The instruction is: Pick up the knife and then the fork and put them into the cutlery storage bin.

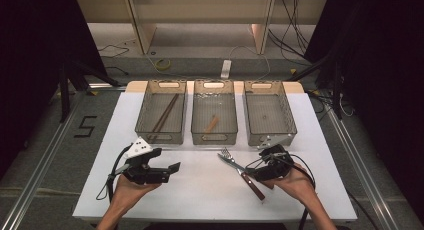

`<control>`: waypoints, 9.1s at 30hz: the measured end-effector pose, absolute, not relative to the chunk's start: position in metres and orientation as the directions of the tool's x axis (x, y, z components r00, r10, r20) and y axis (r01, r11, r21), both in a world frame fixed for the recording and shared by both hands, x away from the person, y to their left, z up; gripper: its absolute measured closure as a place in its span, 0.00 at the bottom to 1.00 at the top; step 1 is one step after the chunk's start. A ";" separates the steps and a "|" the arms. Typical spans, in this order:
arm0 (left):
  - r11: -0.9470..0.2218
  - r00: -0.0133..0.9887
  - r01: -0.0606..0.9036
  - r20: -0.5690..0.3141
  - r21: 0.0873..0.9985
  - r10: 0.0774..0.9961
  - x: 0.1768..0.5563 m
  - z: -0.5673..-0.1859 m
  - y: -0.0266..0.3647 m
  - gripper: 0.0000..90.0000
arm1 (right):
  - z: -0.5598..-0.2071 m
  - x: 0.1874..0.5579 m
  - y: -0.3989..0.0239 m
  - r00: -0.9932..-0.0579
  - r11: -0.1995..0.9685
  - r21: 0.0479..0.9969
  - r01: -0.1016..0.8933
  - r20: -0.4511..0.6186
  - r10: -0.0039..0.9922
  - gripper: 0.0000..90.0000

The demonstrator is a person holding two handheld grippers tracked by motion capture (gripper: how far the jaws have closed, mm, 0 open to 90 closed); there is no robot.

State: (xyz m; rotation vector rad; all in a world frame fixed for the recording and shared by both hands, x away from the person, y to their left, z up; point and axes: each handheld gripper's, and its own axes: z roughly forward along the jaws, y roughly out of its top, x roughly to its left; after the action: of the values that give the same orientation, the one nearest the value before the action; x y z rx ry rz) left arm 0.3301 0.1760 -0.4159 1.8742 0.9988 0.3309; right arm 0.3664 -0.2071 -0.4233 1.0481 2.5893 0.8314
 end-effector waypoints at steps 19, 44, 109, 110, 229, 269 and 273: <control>-0.215 0.634 0.484 -0.170 0.848 0.755 0.325 -0.415 0.177 0.16 | -0.444 0.383 -0.200 -0.758 0.698 0.373 0.611 0.023 0.652 0.50; -0.234 0.641 0.479 -0.156 0.846 0.751 0.325 -0.415 0.175 0.16 | -0.456 0.386 -0.192 -0.780 0.745 0.279 0.606 0.024 0.625 0.73; -0.226 0.640 0.460 -0.145 0.858 0.755 0.325 -0.416 0.177 0.17 | -0.417 0.389 -0.210 -0.794 0.715 0.475 0.512 -0.056 0.605 0.86; -0.223 0.637 0.460 -0.144 0.860 0.758 0.325 -0.417 0.178 0.17 | -0.415 0.392 -0.212 -0.794 0.712 0.485 0.507 -0.059 0.606 0.86; -0.178 0.611 0.442 -0.150 0.879 0.777 0.327 -0.415 0.183 0.17 | -0.363 0.415 -0.200 -0.652 0.455 0.667 0.589 0.059 0.756 0.23; -0.170 0.637 0.415 -0.152 0.894 0.756 0.323 -0.412 0.185 0.16 | -0.422 0.375 -0.182 -0.738 0.656 0.424 0.625 0.046 0.673 0.28; -0.170 0.635 0.416 -0.152 0.894 0.757 0.323 -0.412 0.185 0.16 | -0.425 0.374 -0.183 -0.741 0.662 0.414 0.624 0.045 0.670 0.29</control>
State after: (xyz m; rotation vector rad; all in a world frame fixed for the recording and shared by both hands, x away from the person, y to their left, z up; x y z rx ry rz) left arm 0.3232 0.1846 -0.4121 1.7963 0.9456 0.4023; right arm 0.3740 -0.1830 -0.4252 1.0794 2.7618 0.6242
